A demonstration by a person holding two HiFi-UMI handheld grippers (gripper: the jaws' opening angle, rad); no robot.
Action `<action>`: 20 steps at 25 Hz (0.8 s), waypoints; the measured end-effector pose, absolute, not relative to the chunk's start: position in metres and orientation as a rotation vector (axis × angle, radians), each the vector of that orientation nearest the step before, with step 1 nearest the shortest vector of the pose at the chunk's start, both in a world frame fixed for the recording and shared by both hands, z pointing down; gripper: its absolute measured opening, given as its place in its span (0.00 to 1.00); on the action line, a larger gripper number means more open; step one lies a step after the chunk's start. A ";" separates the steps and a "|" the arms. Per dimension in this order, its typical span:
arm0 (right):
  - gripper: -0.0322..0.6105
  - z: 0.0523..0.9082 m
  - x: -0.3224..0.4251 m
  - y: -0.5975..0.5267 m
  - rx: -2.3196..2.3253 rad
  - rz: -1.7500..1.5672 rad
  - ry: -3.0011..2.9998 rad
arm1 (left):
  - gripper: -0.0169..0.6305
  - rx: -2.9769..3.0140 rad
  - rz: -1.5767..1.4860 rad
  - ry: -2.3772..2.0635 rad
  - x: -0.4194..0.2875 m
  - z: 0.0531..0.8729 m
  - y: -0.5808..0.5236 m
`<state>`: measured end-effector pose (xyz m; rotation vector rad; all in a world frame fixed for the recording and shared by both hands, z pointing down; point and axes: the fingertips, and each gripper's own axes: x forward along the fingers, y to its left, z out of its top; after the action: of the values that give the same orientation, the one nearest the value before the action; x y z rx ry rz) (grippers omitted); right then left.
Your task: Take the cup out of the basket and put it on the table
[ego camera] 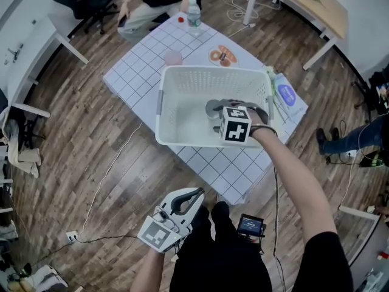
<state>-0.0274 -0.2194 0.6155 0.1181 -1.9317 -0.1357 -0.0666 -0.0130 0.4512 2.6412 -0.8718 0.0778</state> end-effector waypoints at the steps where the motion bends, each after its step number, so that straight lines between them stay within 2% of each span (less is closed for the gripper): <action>1: 0.45 0.618 -0.028 -0.220 0.114 -0.132 -1.927 | 0.04 2.637 0.074 -0.871 -0.066 0.452 -0.013; 20: 0.44 0.654 -0.031 -0.230 0.101 -0.136 -1.856 | 0.04 2.614 0.062 -0.875 -0.070 0.455 -0.013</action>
<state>-0.0312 -0.2297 0.6543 0.1012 -1.8563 -0.1359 -0.0696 -0.0134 0.4554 2.6140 -0.8748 0.0617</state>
